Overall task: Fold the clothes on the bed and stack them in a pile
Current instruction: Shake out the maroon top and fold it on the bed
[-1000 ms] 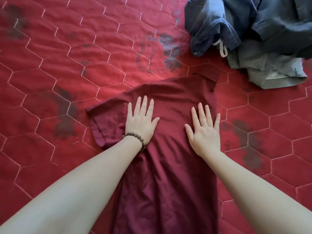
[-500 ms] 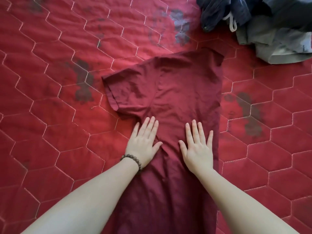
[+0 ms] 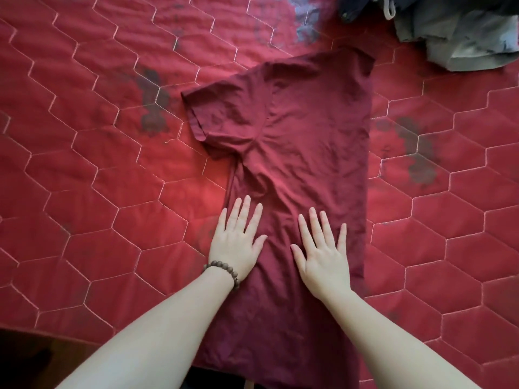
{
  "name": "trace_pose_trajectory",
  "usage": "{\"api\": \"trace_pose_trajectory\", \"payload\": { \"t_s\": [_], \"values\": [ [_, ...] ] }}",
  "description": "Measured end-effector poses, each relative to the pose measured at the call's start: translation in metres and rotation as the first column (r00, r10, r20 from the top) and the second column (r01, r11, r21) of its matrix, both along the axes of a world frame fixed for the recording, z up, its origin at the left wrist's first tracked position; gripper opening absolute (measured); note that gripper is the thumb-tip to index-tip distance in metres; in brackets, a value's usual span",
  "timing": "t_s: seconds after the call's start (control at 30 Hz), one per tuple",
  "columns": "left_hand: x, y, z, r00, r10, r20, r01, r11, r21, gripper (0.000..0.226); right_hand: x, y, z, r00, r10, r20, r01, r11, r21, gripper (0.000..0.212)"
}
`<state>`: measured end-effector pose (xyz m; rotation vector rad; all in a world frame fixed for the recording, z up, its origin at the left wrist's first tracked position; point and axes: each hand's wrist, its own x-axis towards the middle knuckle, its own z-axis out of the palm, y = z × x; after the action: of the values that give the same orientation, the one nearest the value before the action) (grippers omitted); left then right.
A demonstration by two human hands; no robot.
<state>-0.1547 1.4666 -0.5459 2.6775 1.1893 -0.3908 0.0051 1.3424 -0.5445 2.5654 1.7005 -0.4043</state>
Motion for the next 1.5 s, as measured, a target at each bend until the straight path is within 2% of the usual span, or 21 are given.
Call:
{"api": "trace_pose_trajectory", "payload": {
  "t_s": [0.3, 0.37, 0.43, 0.5, 0.53, 0.73, 0.93, 1.07, 1.2, 1.37, 1.5],
  "values": [
    [-0.037, 0.012, -0.004, 0.994, 0.099, 0.040, -0.100, 0.995, 0.023, 0.068, -0.010, -0.035, -0.006, 0.946, -0.319, 0.049, 0.317, 0.947, 0.045, 0.065],
    [-0.040, -0.006, 0.001, 0.995, 0.067, 0.075, -0.070, 0.997, 0.031, 0.070, -0.030, -0.042, -0.003, 0.952, -0.303, 0.046, 0.298, 0.950, 0.088, 0.065],
    [-0.045, -0.033, 0.004, 0.990, -0.089, 0.109, 0.087, 0.996, 0.019, 0.072, -0.058, -0.052, -0.001, 0.981, -0.192, 0.027, 0.188, 0.976, 0.110, 0.065],
    [-0.056, -0.059, 0.001, 0.974, -0.203, 0.097, 0.203, 0.979, 0.014, 0.072, -0.084, -0.067, -0.003, 0.997, -0.080, 0.024, 0.077, 0.994, 0.083, 0.064],
    [-0.063, -0.067, -0.001, 0.976, -0.207, 0.073, 0.207, 0.978, 0.010, 0.073, -0.091, -0.075, -0.005, 0.997, -0.071, 0.029, 0.069, 0.996, 0.060, 0.063],
    [-0.101, -0.068, -0.006, 0.997, -0.078, 0.008, 0.078, 0.997, 0.017, 0.073, -0.084, -0.127, -0.002, 0.949, -0.314, 0.040, 0.315, 0.949, -0.023, 0.062],
    [-0.105, -0.067, 0.006, 0.997, -0.074, -0.001, 0.074, 0.997, -0.031, 0.070, -0.083, -0.156, 0.010, 0.922, -0.383, 0.056, 0.387, 0.918, -0.087, 0.064],
    [-0.087, -0.063, 0.029, 0.994, -0.011, 0.112, 0.008, 0.999, 0.032, 0.056, -0.082, -0.130, 0.021, 0.909, -0.417, 0.015, 0.416, 0.908, 0.044, 0.061],
    [-0.055, -0.043, 0.041, 0.974, -0.032, 0.226, 0.004, 0.992, 0.125, 0.045, -0.074, -0.071, 0.025, 0.952, -0.303, -0.039, 0.304, 0.932, 0.198, 0.054],
    [-0.004, -0.007, 0.038, 0.975, -0.081, 0.207, 0.073, 0.996, 0.049, 0.059, -0.057, 0.016, 0.016, 0.991, -0.110, -0.070, 0.124, 0.959, 0.256, 0.053],
    [0.030, 0.030, 0.027, 0.982, -0.098, 0.161, 0.084, 0.992, 0.089, 0.063, -0.038, 0.073, 0.005, 0.994, -0.030, -0.109, 0.056, 0.968, 0.245, 0.052]
  ]
}}
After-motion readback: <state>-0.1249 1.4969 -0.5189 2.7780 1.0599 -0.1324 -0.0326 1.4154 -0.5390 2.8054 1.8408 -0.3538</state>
